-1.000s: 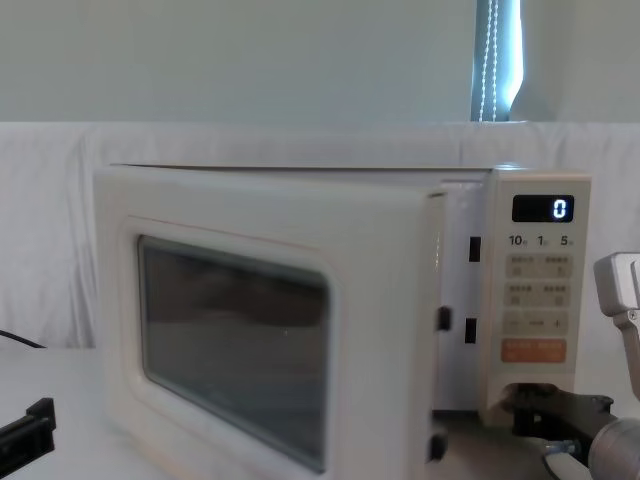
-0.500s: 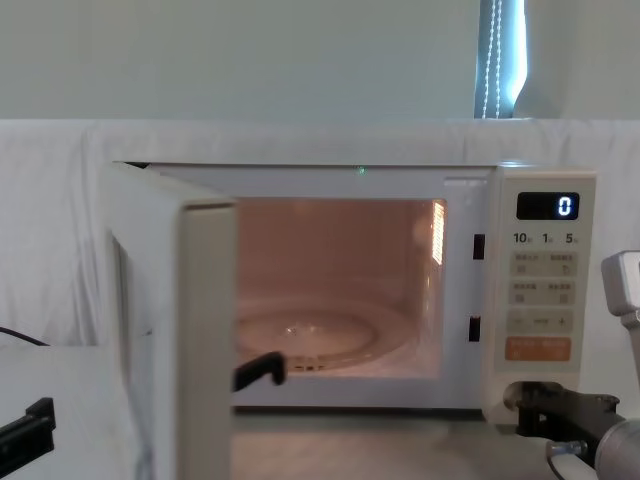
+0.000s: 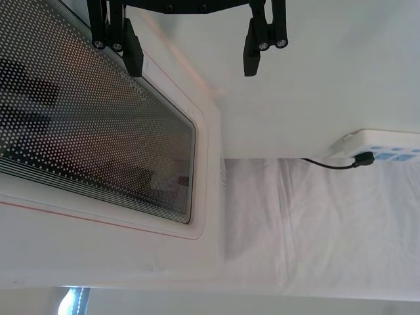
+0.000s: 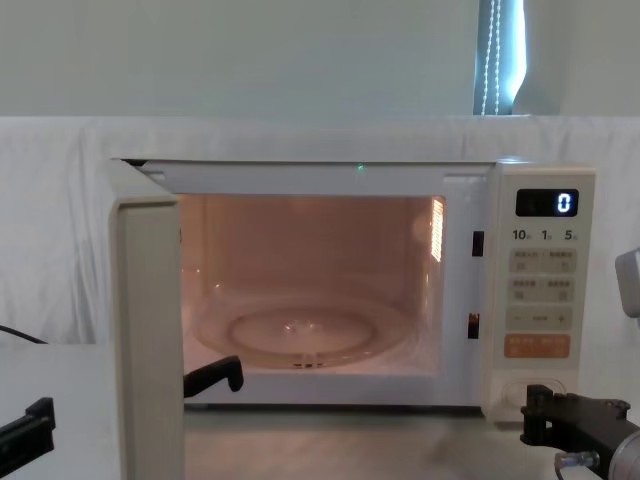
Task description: Press the button to open the microwave door with one hand; close the microwave door with the other hand.
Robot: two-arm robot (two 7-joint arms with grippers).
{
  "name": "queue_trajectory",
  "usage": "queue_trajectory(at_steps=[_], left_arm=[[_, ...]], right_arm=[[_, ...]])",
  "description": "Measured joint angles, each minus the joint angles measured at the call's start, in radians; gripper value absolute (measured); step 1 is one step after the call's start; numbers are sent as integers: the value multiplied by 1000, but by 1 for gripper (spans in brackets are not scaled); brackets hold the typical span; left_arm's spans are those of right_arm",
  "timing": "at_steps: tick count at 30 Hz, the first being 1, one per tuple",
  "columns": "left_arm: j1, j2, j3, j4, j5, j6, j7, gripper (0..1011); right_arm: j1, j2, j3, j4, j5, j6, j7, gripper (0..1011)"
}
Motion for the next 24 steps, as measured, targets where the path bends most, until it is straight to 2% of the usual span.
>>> queue_trajectory(at_steps=[17, 24], left_arm=[[0, 0, 0, 0, 0, 0, 0, 1001], [0, 0, 0, 0, 0, 0, 0, 1001]], right_arm=[[-189, 18, -48, -277, -32, 57, -15, 0], [-241, 29, -53, -337, -37, 57, -17, 0]])
